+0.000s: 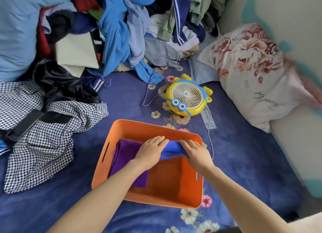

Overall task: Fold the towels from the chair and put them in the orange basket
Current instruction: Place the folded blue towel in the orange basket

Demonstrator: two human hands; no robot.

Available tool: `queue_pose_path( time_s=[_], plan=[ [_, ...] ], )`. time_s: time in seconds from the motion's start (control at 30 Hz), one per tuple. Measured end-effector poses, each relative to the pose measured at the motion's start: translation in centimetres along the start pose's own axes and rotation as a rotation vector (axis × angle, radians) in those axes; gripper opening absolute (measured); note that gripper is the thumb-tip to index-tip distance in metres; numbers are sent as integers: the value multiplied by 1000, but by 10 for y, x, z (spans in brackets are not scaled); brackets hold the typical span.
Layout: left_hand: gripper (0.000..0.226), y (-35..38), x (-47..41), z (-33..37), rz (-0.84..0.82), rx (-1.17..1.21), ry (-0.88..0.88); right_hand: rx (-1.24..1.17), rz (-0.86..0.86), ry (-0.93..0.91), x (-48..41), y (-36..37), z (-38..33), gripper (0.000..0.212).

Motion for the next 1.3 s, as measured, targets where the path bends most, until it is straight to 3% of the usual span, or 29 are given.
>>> queue_pose_path(
  time_s=[0.13, 0.27, 0.33, 0.4, 0.5, 0.6, 0.67, 0.8, 0.87, 1.03, 1.3],
  plan=[
    [58, 43, -4, -30, -98, 70, -100, 56, 30, -16, -10, 30, -9, 51],
    [58, 74, -9, -44, -186, 138, -206, -48, -229, -1, -5, 74, -14, 55],
    [58, 75, -21, -48, -185, 151, -208, -80, -277, 50, -7, 92, -6, 56],
    [57, 69, -30, -50, -167, 142, -206, -83, -197, 106, -13, 82, 0, 58],
    [53, 60, -39, -42, -34, 45, -63, -54, -48, 134, -19, 75, 3, 47],
    [51, 98, -24, -43, -150, -109, 8, -95, -41, 108, -10, 88, -10, 38],
    [47, 138, -8, -49, -301, -157, -3, -86, -206, 55, 2, 124, -28, 43],
    [54, 218, 35, -82, -721, -311, -112, -142, -822, -97, 50, 216, -69, 52],
    [50, 234, 41, -83, -813, -373, -128, -177, -930, -119, 60, 232, -80, 52],
    [46, 250, 55, -86, -841, -383, -197, -222, -932, -97, 60, 242, -89, 49],
    [40, 227, 50, -80, -818, -188, -342, -248, -827, -21, 44, 212, -68, 46]
  ],
)
Point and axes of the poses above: each hand's wrist, its own x-axis away from the middle knuckle, its own y-axis out of the palm, z = x × y, the point moved 10 cm from there along -x, towards the middle knuckle, and after that the axes turned 15 degrees about x, right-handed, at the moved point
